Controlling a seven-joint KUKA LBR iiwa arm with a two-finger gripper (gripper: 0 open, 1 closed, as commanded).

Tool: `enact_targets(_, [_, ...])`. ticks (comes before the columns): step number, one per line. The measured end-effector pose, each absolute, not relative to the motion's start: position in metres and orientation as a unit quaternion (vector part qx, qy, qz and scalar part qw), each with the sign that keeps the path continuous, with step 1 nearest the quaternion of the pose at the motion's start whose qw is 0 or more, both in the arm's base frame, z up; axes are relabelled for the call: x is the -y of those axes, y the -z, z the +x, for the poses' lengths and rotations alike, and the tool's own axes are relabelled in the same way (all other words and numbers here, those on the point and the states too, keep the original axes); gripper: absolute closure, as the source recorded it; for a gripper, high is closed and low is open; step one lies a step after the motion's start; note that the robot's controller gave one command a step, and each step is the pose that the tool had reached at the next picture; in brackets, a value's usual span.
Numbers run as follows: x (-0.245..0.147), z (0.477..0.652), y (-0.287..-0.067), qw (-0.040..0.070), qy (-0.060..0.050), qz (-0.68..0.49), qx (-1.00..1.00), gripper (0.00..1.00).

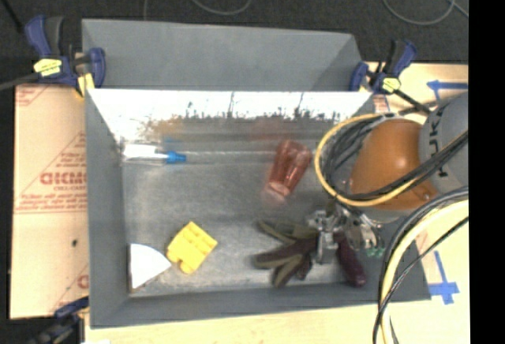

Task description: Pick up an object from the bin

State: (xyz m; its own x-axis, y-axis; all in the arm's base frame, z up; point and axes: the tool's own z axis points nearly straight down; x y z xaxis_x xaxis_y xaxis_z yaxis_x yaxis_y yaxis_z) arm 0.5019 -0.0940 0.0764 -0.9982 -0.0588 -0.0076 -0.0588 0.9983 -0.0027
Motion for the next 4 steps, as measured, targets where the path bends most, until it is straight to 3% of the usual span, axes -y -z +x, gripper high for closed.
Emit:
enact_targets(2, [0.095, 0.503, -0.107, 0.005, 0.002, -0.03, -1.0, 1.0])
enact_targets(4, [0.095, 0.503, -0.117, 0.006, 0.002, -0.031, -1.0, 1.0])
